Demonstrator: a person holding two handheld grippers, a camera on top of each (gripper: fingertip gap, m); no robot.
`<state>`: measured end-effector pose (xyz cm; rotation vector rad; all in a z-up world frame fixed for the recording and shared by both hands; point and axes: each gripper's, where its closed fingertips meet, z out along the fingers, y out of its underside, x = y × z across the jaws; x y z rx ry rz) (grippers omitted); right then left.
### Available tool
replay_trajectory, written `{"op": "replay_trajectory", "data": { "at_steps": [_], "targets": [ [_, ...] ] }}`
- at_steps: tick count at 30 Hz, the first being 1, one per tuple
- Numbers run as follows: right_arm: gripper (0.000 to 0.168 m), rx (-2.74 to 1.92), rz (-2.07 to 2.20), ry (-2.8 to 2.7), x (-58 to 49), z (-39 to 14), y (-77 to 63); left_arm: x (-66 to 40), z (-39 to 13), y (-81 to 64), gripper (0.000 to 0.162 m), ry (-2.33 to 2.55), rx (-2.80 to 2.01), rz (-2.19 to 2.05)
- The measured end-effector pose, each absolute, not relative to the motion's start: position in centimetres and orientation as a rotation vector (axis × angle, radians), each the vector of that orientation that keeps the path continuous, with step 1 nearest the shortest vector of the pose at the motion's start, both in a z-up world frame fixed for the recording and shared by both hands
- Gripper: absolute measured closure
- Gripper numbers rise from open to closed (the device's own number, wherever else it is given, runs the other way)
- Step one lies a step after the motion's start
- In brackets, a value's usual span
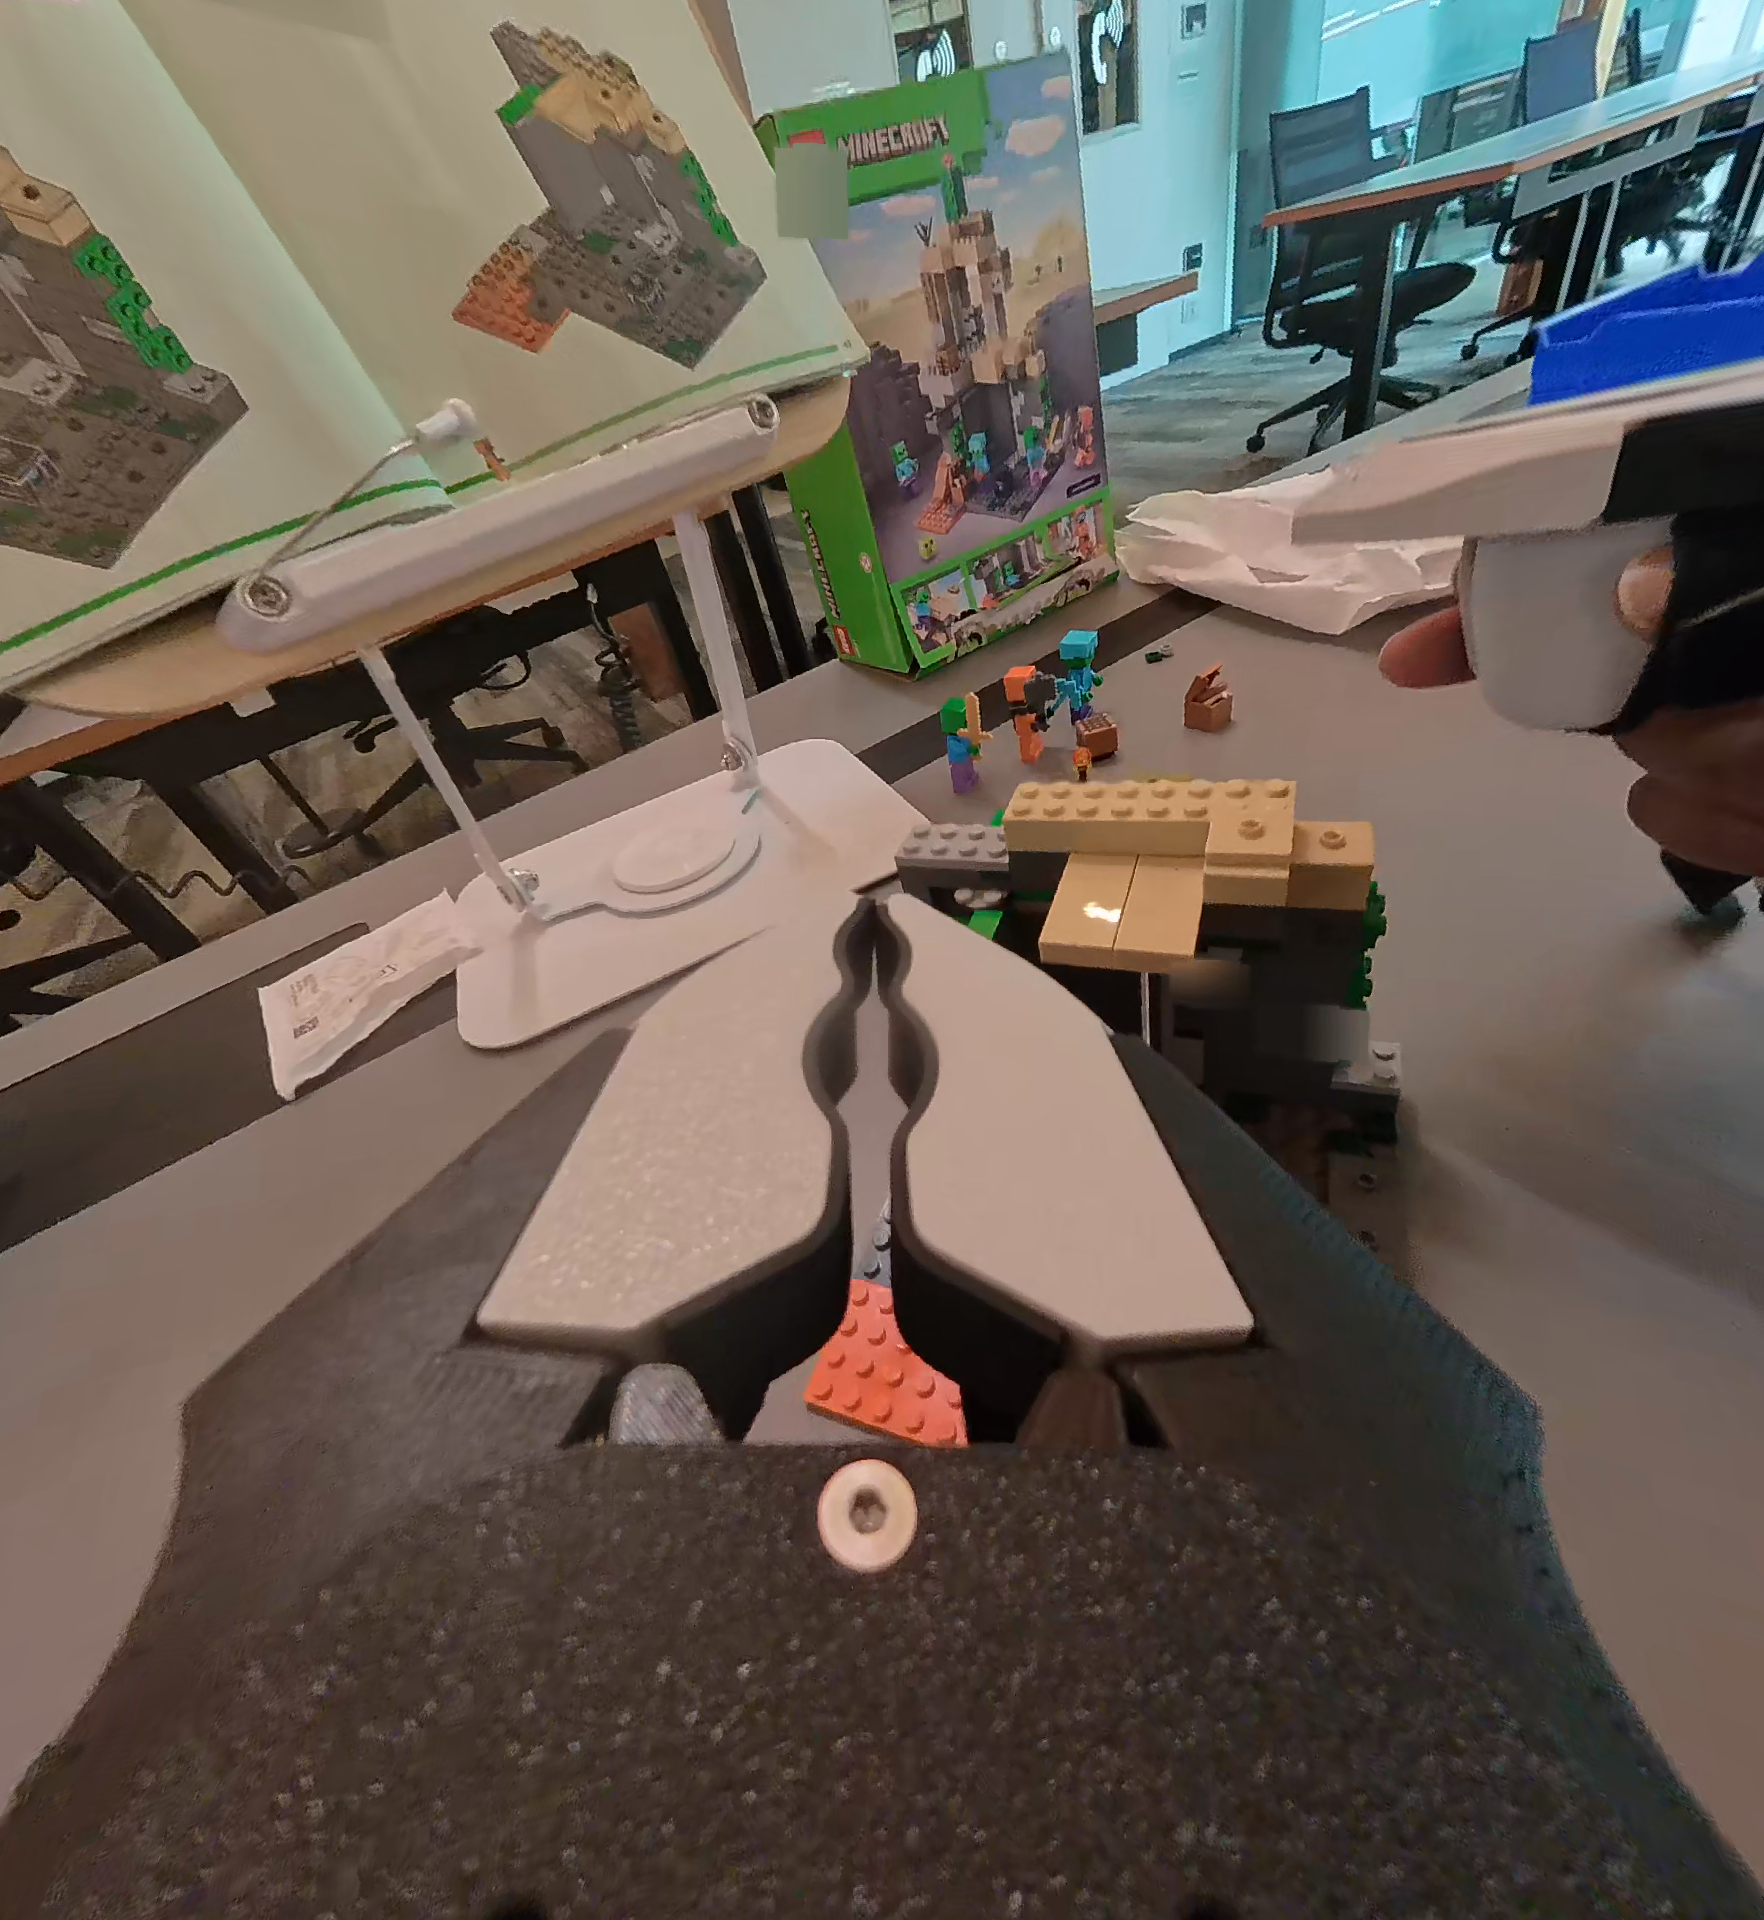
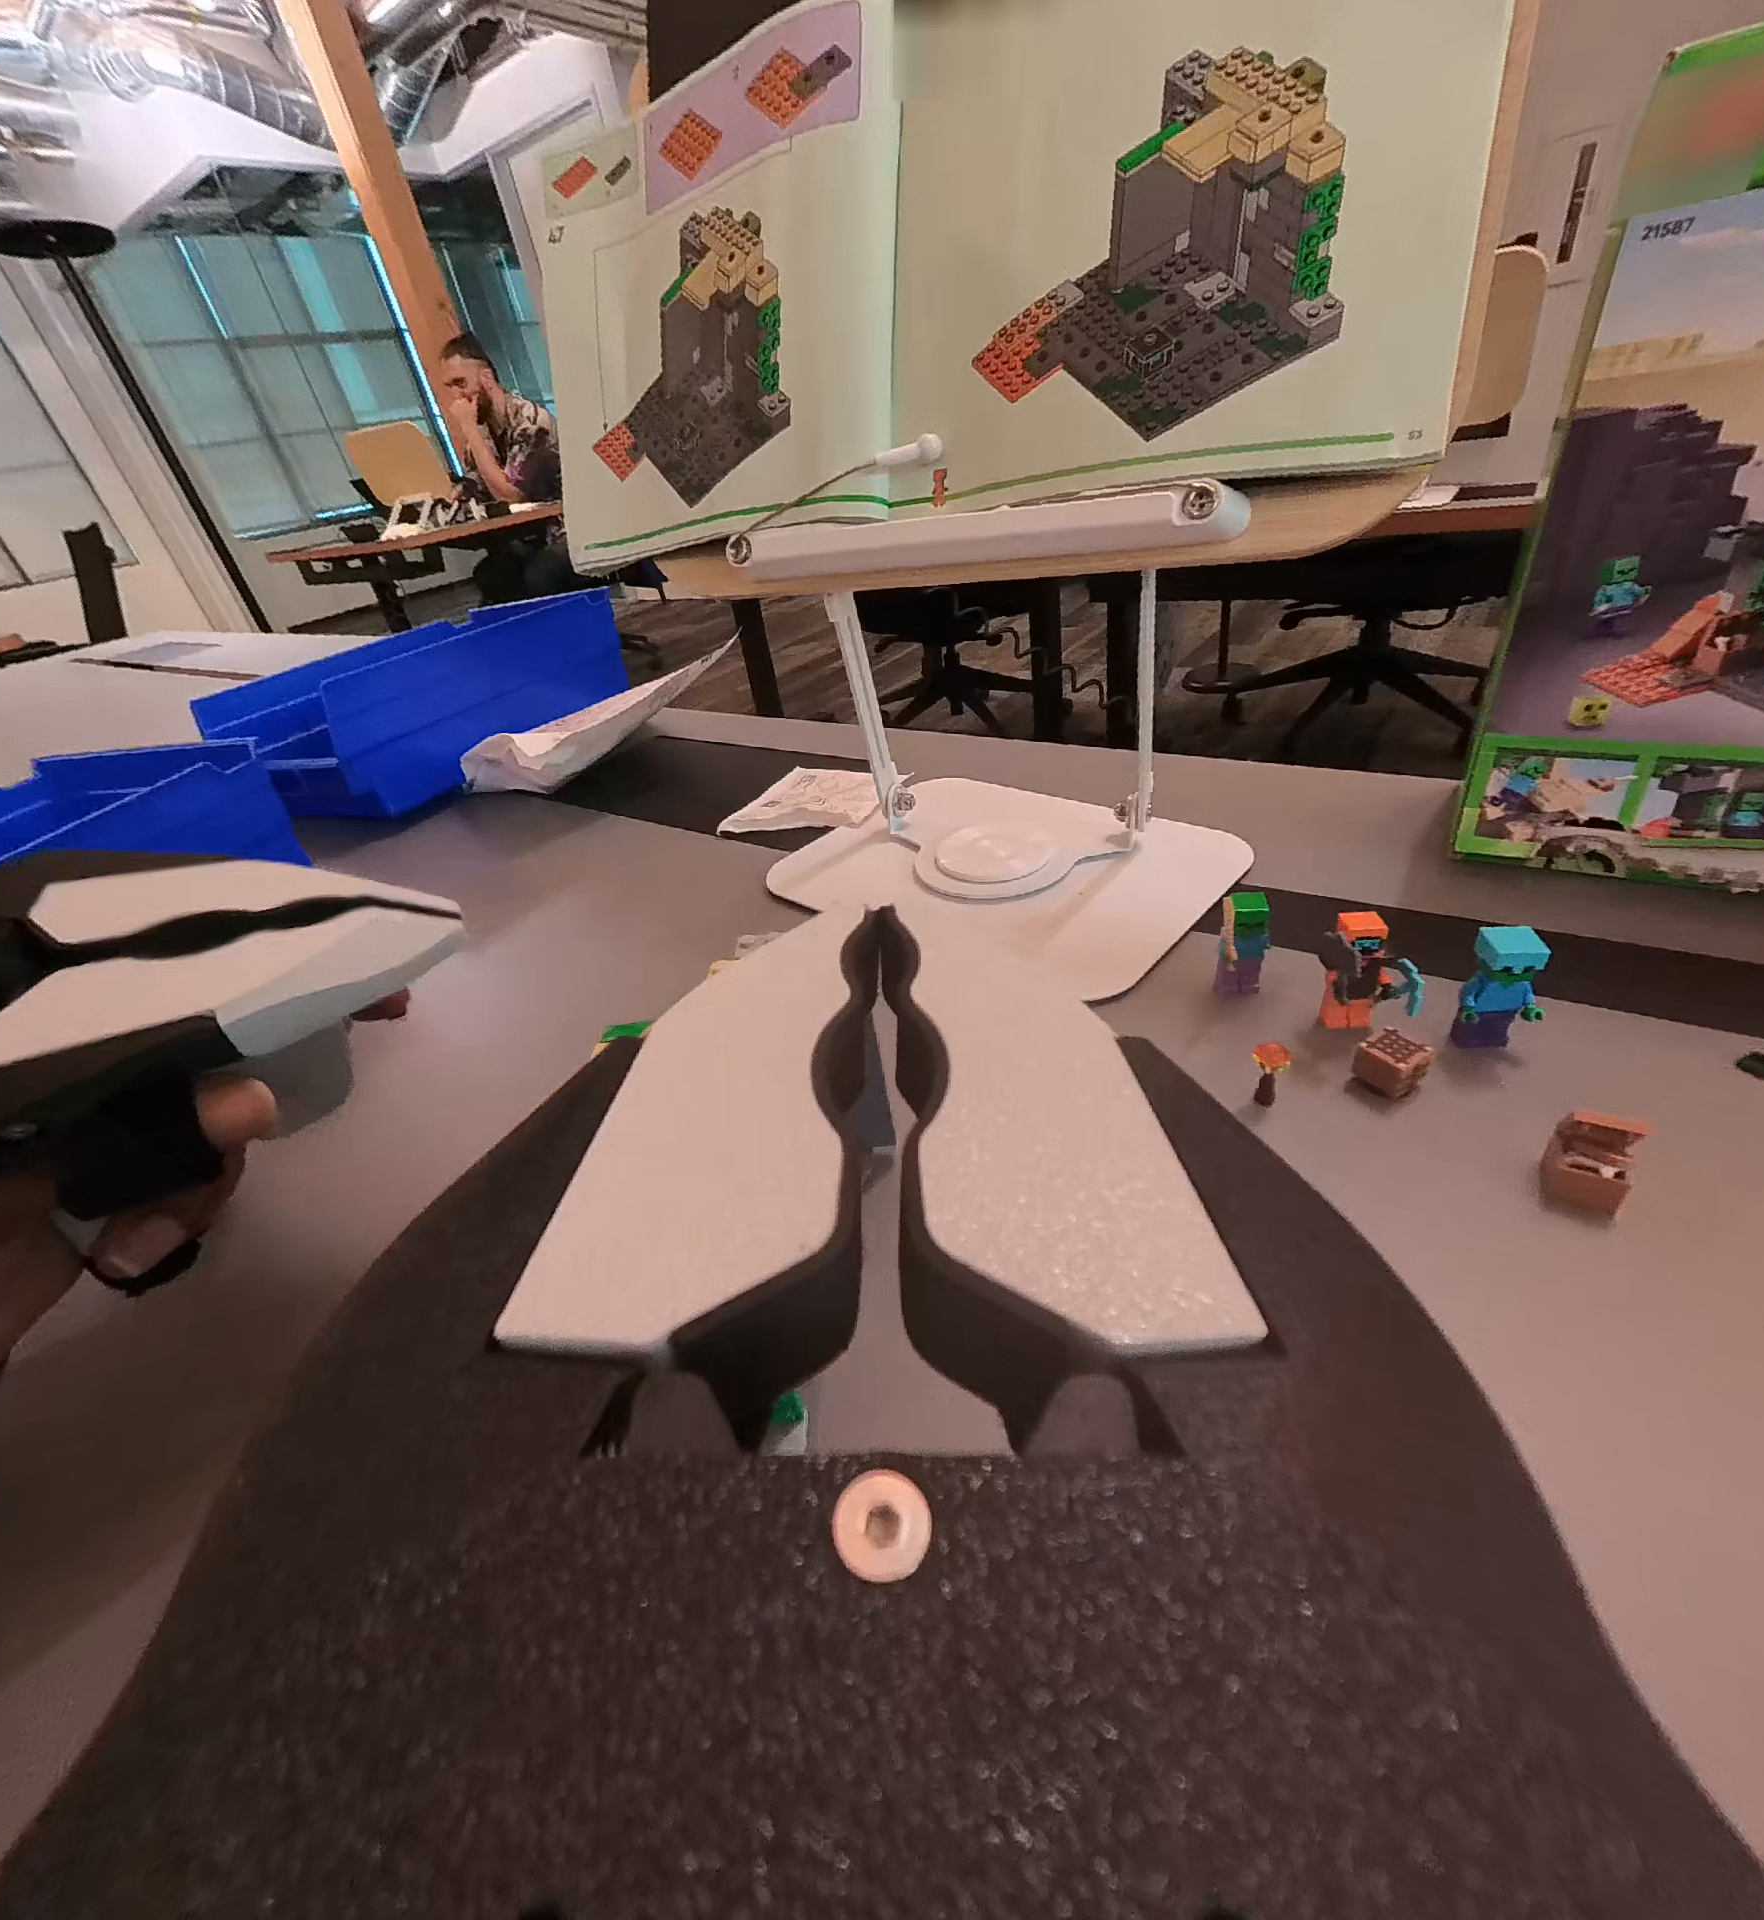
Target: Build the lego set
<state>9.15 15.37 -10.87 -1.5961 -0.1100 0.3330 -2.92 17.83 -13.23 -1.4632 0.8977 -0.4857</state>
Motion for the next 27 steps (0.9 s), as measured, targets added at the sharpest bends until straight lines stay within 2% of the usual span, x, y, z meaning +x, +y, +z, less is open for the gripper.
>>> {"op": "replay_trajectory", "data": {
  "at_steps": [7,13,14,17,21,27],
  "targets": [
    [0.168,-1.606,0.255,-0.188,8.5,-11.2,15.4,-7.8,-7.7,17.6,0.162,0.798,-1.439,-0.515],
    [0.168,-1.612,0.252,-0.211,8.3,-11.3,15.4,-21.2,-0.5,17.9,0.162,0.64,-1.418,-0.299],
    [0.168,-1.616,0.251,-0.214,8.3,-11.4,15.4,-24.1,0.5,18.2,0.154,0.607,-1.436,-0.264],
    [0.168,-1.628,0.246,-0.22,8.3,-11.7,15.5,-32.6,2.0,19.1,0.147,0.545,-1.528,-0.146],
    [0.168,-1.652,0.232,-0.226,8.3,-12.4,15.7,-40.5,-1.1,20.3,0.142,0.62,-1.777,-0.059],
    [0.168,-1.703,0.211,-0.234,8.1,-14.0,16.1,-45.3,-10.1,21.2,0.14,0.899,-2.147,-0.01]
  ]
}}
